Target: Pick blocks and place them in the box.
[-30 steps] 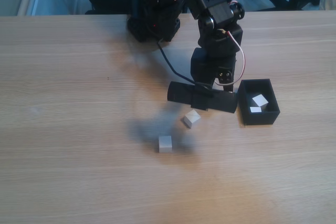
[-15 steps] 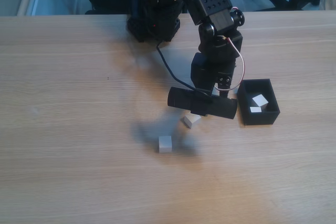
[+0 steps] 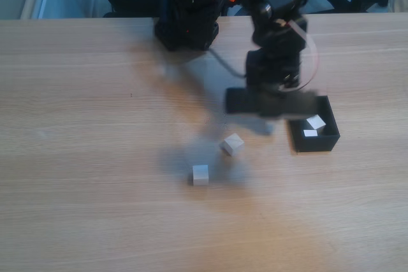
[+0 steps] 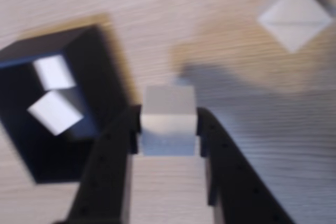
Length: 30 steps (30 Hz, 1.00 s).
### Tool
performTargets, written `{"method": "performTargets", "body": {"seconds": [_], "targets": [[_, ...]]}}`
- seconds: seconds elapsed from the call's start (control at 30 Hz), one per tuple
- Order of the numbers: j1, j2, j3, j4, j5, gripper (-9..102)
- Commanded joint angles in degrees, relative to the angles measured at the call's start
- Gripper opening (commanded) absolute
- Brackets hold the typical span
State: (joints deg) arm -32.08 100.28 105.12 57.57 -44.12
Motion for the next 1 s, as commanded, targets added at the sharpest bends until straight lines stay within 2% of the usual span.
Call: {"method": "performTargets", "body": {"seconds": [0.0, 0.37, 0.53, 0.73, 0.83, 0.97], "targets": [[-3.6, 3.4, -6.7, 2.5, -2.3, 0], [-13.4, 2.7, -9.0, 2.9, -2.9, 0], [-12.9, 1.7, -9.1, 2.1, -3.3, 9], [-11.1, 0.8, -10.0, 1.6, -5.1, 12], [-10.3, 1.2, -10.0, 1.9, -5.5, 12], [-6.8, 4.7, -8.1, 4.7, -5.9, 6]]}}
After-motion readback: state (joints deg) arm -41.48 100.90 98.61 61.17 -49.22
